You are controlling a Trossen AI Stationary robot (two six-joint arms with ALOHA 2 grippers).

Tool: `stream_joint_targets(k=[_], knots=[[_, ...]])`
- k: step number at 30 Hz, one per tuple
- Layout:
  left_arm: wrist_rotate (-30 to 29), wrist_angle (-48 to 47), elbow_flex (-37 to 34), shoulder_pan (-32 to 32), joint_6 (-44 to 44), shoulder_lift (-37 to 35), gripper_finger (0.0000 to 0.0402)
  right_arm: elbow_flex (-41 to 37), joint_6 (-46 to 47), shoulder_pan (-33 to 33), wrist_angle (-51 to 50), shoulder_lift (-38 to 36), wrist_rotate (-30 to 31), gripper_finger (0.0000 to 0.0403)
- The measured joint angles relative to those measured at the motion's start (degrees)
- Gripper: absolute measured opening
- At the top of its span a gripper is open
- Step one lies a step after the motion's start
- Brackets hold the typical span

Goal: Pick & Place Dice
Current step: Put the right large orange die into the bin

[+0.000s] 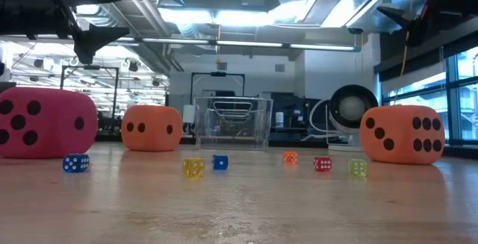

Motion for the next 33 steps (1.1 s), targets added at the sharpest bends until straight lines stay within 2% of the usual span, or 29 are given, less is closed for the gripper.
stream_joint_targets(k=[5,13,19,24,29,33], knots=[[0.0,-1.1,0.0,0.0,2.0,0.0,0.0342,0.0,0.0,0.0,0.0,0.0,-0.6,0.0350],[0.0,-1.3,0.0,0.0,7.8,0.0,0.0345,0.0,0.0,0.0,-0.5,0.0,-0.6,0.0350],[-0.7,1.3,0.0,0.0,0.3,0.0,0.0345,0.0,0.7,0.0,-4.3,0.0,-1.5,0.0350],[-0.7,5.2,0.0,0.0,-9.8,0.0,0.0345,0.0,7.6,0.0,-10.8,0.0,-1.6,0.0350],[-1.7,4.6,0.0,0.0,-9.7,0.0,0.0345,0.0,9.1,0.0,-18.8,1.1,-2.0,0.0350],[-2.7,3.7,0.0,0.0,-10.1,0.0,0.0345,0.0,11.5,0.0,-19.5,4.5,-3.7,0.0350]])
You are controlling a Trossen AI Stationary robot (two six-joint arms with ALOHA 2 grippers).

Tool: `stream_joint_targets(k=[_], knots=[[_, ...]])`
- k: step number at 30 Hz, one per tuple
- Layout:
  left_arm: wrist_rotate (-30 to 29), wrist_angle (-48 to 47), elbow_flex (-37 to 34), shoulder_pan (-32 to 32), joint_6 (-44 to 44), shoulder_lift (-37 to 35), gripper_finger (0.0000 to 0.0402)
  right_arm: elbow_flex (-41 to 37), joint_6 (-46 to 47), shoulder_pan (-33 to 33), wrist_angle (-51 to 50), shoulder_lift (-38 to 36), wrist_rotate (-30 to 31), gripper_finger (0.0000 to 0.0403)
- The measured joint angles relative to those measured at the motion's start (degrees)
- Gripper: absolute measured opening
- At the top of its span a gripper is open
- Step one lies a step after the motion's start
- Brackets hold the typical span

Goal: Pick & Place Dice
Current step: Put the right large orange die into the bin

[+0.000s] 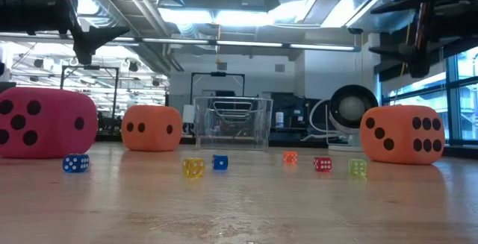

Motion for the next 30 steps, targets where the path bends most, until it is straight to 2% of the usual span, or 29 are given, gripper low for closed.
stream_joint_targets(k=[4,11,15,19,26,30], knots=[[-2.4,-0.4,0.0,0.0,3.2,0.0,0.0345,4.1,3.1,0.0,-6.4,5.3,-4.6,0.0345],[-8.5,-0.3,0.0,0.0,6.7,0.0,0.0345,21.5,8.7,0.0,-33.8,19.2,-7.9,0.0323],[-12.7,-0.8,0.0,0.0,6.9,0.0,0.0345,28.3,10.0,0.0,-43.9,26.5,-8.3,0.0314],[-14.4,-0.8,0.0,0.0,6.9,0.0,0.0345,29.5,9.7,0.0,-45.7,32.4,-10.1,0.0306],[-14.9,-0.8,0.0,0.0,6.7,0.0,0.0345,29.1,12.4,0.0,-45.7,41.6,-18.0,0.0304],[-14.9,-0.7,0.0,0.0,6.6,0.0,0.0345,29.1,12.7,0.0,-45.8,43.4,-16.6,0.0304]])
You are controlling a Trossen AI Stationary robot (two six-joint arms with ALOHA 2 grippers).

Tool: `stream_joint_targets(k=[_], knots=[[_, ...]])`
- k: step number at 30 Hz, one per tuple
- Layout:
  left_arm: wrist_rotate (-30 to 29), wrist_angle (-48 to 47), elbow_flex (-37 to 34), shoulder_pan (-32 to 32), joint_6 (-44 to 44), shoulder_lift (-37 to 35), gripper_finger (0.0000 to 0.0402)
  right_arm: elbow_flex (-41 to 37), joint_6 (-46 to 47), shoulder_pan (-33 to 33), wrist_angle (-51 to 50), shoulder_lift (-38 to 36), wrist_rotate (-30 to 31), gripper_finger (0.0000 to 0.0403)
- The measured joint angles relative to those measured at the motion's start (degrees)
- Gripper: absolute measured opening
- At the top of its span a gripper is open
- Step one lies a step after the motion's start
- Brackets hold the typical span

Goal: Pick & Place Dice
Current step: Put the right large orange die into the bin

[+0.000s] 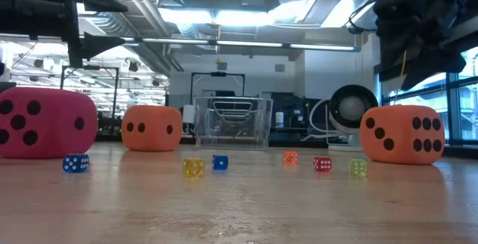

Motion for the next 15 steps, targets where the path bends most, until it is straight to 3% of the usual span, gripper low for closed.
stream_joint_targets(k=[15], knots=[[0.0,0.0,0.0,0.0,-0.6,0.0,0.0345,-0.1,-1.9,0.0,-2.6,0.5,-2.7,0.0304]])
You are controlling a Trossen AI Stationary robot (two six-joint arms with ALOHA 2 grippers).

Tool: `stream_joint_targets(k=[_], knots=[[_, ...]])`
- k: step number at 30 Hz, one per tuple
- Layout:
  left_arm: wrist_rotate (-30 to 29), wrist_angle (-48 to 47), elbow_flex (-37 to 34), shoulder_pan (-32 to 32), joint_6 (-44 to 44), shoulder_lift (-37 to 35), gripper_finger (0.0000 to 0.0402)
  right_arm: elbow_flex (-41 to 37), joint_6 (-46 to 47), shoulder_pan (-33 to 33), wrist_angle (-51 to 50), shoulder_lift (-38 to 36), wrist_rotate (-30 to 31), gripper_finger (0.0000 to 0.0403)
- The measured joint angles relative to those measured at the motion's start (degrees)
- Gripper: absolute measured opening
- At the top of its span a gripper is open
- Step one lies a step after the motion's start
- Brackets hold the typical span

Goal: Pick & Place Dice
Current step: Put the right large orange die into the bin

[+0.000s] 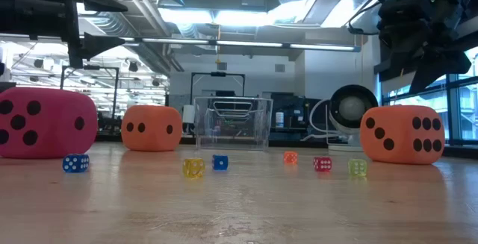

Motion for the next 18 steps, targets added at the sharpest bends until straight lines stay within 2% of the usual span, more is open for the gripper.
stream_joint_targets(k=[4,9,18], knots=[[0.0,0.0,0.0,0.0,0.0,0.0,0.0345,-3.1,-0.2,0.0,0.7,-0.1,-2.5,0.0304],[0.0,0.0,0.0,0.0,-2.7,0.0,0.0345,-9.4,1.9,0.0,7.3,-0.1,-5.1,0.0303],[0.0,0.0,0.0,0.0,-4.9,0.0,0.0345,-10.5,0.9,0.0,10.5,-0.1,-6.2,0.0303]])
